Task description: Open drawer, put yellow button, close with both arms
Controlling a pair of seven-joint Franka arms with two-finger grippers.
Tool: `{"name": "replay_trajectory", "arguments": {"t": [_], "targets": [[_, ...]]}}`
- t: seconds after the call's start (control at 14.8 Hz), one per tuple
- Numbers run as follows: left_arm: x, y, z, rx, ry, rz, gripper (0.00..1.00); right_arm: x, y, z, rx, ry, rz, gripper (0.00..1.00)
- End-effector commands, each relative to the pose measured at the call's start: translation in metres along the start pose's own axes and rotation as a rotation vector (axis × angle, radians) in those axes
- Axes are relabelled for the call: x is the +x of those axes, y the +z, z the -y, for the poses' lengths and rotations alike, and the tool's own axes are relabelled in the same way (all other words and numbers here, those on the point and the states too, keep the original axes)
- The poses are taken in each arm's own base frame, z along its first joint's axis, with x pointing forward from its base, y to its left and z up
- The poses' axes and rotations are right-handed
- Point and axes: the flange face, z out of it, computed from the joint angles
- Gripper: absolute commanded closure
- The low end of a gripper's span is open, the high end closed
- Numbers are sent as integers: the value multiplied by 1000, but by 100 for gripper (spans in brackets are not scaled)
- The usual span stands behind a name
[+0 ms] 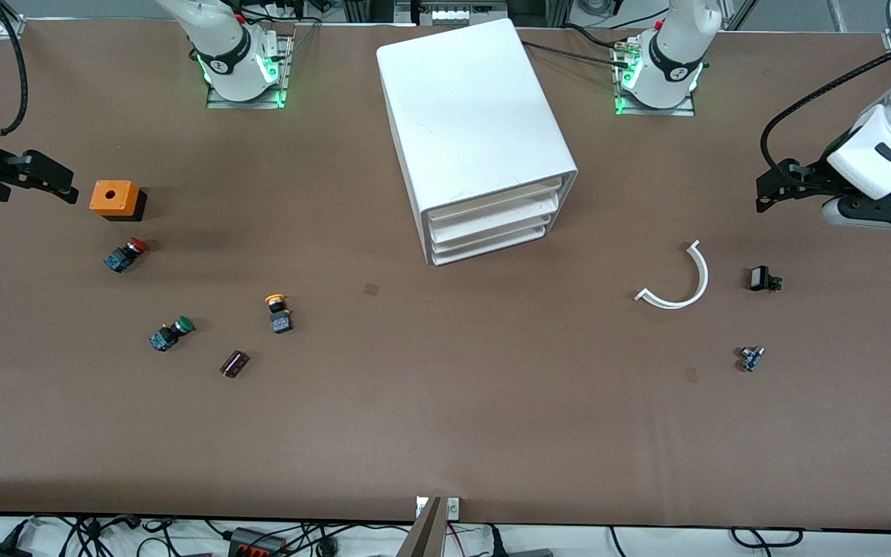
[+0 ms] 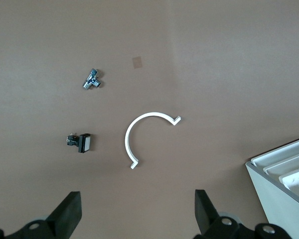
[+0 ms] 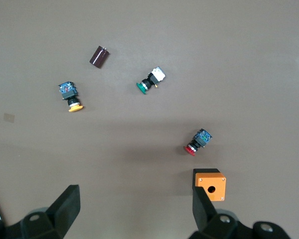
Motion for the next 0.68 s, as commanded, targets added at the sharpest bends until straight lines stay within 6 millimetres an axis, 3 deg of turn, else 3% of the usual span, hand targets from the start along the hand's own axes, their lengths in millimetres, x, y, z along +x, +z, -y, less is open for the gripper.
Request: {"name": "replay_trajectory", "arguments": {"t": [0.0,0.61], "targets": [[-4,-7,2,-17,14,-2,0,-5,-1,0,4,-11,-10,0],[-4,-7,-1,-17,14,-2,0,-5,-1,1,12,-10,-9,0]]}}
